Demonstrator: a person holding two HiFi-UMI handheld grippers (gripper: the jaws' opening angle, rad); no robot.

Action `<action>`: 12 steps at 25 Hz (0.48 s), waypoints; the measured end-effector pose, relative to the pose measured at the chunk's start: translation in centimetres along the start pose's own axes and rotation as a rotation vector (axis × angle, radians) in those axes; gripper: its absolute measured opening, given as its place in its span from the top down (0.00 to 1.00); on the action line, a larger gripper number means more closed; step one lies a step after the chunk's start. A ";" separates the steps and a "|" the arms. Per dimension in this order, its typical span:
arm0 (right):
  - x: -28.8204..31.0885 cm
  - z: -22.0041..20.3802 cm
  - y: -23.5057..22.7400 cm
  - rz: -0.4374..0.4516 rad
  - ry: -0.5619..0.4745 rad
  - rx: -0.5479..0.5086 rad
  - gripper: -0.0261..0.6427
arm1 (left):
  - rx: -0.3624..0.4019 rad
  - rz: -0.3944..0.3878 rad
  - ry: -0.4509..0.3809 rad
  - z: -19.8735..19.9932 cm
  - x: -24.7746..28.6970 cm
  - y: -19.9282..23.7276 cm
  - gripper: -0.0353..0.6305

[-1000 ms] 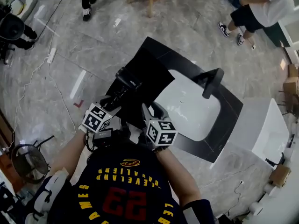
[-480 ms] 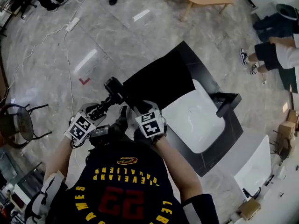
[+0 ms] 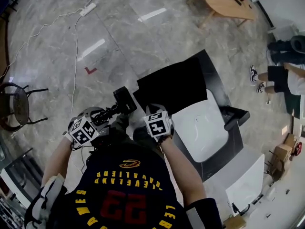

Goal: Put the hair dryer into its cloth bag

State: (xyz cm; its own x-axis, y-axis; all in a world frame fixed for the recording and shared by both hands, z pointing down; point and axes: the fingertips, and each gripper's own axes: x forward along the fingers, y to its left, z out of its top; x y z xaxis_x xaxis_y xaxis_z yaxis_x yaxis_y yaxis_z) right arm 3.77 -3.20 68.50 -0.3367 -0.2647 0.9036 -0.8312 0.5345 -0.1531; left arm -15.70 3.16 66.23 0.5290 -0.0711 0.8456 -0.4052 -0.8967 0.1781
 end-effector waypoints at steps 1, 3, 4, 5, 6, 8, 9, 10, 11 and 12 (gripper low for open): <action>-0.5 0.3 -0.1 -0.002 -0.020 0.018 0.95 | 0.011 -0.010 0.005 0.0 0.1 -0.3 0.60; -1.5 1.0 -0.2 -0.007 -0.069 0.049 0.95 | 0.031 -0.035 0.011 0.0 0.3 -0.8 0.60; -1.9 1.2 -0.3 -0.011 -0.094 0.062 0.95 | 0.041 -0.048 0.014 0.1 0.4 -0.9 0.60; -2.2 1.4 -0.4 -0.017 -0.117 0.073 0.95 | 0.052 -0.060 0.017 0.1 0.5 -1.0 0.60; -2.5 1.6 -0.5 -0.024 -0.132 0.080 0.95 | 0.063 -0.072 0.019 0.2 0.6 -1.1 0.60; -2.7 1.5 -0.6 -0.043 -0.130 0.065 0.95 | 0.084 -0.089 0.027 0.3 0.8 -1.2 0.60; -2.5 1.4 -0.4 -0.046 -0.118 0.044 0.95 | 0.091 -0.094 0.030 0.4 0.9 -1.1 0.60; -2.1 1.2 -0.2 -0.041 -0.102 0.022 0.95 | 0.096 -0.100 0.032 0.5 0.9 -1.1 0.60; -1.6 1.0 0.1 -0.029 -0.085 0.006 0.94 | 0.098 -0.104 0.031 0.6 0.9 -1.0 0.60; -1.0 0.8 0.4 -0.015 -0.067 -0.006 0.89 | 0.098 -0.109 0.030 0.7 0.9 -1.0 0.60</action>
State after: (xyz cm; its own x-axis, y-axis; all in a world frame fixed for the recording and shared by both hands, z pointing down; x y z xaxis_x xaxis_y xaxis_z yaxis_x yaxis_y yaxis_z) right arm 3.40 -3.30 67.25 -0.3532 -0.3260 0.8769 -0.8339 0.5347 -0.1371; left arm -14.28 3.67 66.44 0.5429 0.0402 0.8388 -0.2711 -0.9370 0.2204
